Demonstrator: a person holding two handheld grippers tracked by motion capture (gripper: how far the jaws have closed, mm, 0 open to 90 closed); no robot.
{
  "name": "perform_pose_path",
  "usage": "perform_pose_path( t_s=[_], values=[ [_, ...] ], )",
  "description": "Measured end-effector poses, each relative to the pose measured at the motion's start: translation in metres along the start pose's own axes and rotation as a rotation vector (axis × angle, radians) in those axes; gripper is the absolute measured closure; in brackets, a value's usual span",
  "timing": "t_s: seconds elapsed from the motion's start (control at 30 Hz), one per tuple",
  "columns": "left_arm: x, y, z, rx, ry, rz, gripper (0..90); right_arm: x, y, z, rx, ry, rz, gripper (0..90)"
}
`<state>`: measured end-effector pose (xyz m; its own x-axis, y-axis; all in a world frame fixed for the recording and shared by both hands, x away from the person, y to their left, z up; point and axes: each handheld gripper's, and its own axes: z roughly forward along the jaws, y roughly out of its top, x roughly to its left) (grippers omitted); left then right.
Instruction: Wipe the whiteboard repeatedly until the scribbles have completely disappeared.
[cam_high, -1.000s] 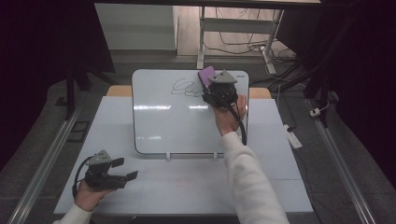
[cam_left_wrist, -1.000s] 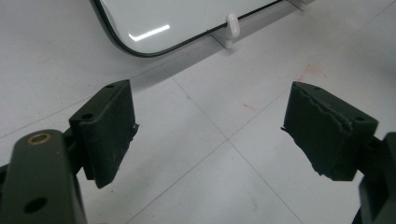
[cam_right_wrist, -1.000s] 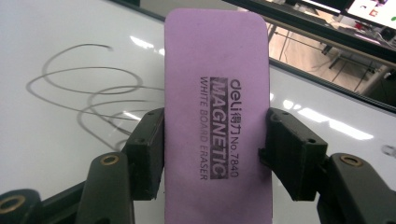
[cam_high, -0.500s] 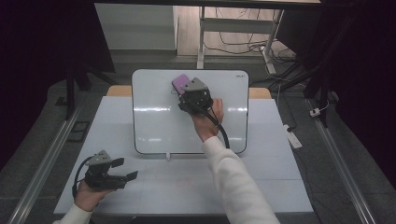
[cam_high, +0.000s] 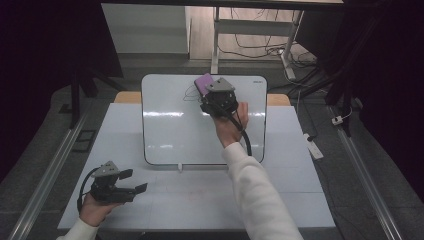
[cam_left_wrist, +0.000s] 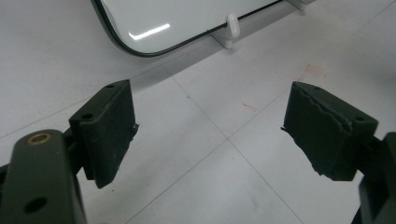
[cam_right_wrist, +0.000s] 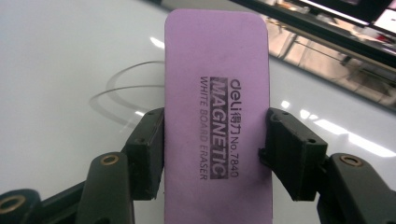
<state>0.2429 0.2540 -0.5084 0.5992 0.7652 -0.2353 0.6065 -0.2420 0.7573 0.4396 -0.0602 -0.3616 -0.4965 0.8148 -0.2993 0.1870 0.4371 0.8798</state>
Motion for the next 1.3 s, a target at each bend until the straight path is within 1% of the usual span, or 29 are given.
perform_pose_path(
  t_s=[0.07,0.1,0.13,0.2,0.23,0.33,0.6,0.63,0.73,0.8,0.83,0.93,1.03,1.17,1.3],
  values=[
    [0.000,0.000,0.000,0.001,-0.001,0.001,17.6,-0.008,0.002,0.000,0.001,-0.008,0.018,40.7],
    [0.000,0.000,0.000,0.001,-0.001,0.001,17.6,-0.010,0.004,0.000,0.003,-0.007,0.022,40.7],
    [0.000,0.000,0.000,0.000,0.000,0.001,17.6,-0.009,0.005,0.001,0.009,-0.011,0.020,40.7],
    [0.000,0.000,0.000,-0.002,0.000,0.002,17.6,-0.004,0.006,0.003,0.007,-0.022,-0.006,40.7],
    [0.000,0.000,0.000,-0.004,0.000,0.001,17.6,-0.001,0.007,0.004,0.009,-0.021,-0.013,40.7],
    [0.000,0.000,0.000,-0.004,0.002,0.000,17.6,0.011,0.008,0.007,0.010,0.007,-0.030,40.8],
    [0.000,0.000,0.000,0.000,-0.001,0.002,17.6,0.053,0.006,0.014,0.020,0.103,-0.089,40.8],
    [0.000,0.000,0.001,0.001,0.000,0.003,17.7,0.057,0.005,0.015,0.020,0.117,-0.085,40.8],
    [-0.001,0.000,0.001,0.002,0.001,0.004,17.6,0.067,0.002,0.016,0.022,0.141,-0.110,40.8],
    [-0.001,0.000,0.001,0.001,0.001,0.004,17.6,0.072,0.001,0.016,0.023,0.145,-0.128,40.8],
    [0.000,0.000,0.001,0.001,0.001,0.003,17.7,0.072,0.001,0.015,0.023,0.145,-0.134,40.8],
    [0.000,0.000,0.001,0.001,0.002,0.002,17.6,0.066,0.001,0.014,0.025,0.166,-0.105,40.8],
    [0.000,0.000,0.001,0.001,0.001,0.003,17.6,0.060,0.000,0.012,0.028,0.157,-0.098,40.7],
    [0.000,0.000,0.000,0.000,0.001,0.001,17.6,0.048,0.000,0.009,0.028,0.121,-0.081,40.8],
    [0.000,0.000,0.000,-0.001,0.001,0.000,17.6,0.026,0.000,0.005,0.029,0.062,-0.050,40.7]
  ],
)
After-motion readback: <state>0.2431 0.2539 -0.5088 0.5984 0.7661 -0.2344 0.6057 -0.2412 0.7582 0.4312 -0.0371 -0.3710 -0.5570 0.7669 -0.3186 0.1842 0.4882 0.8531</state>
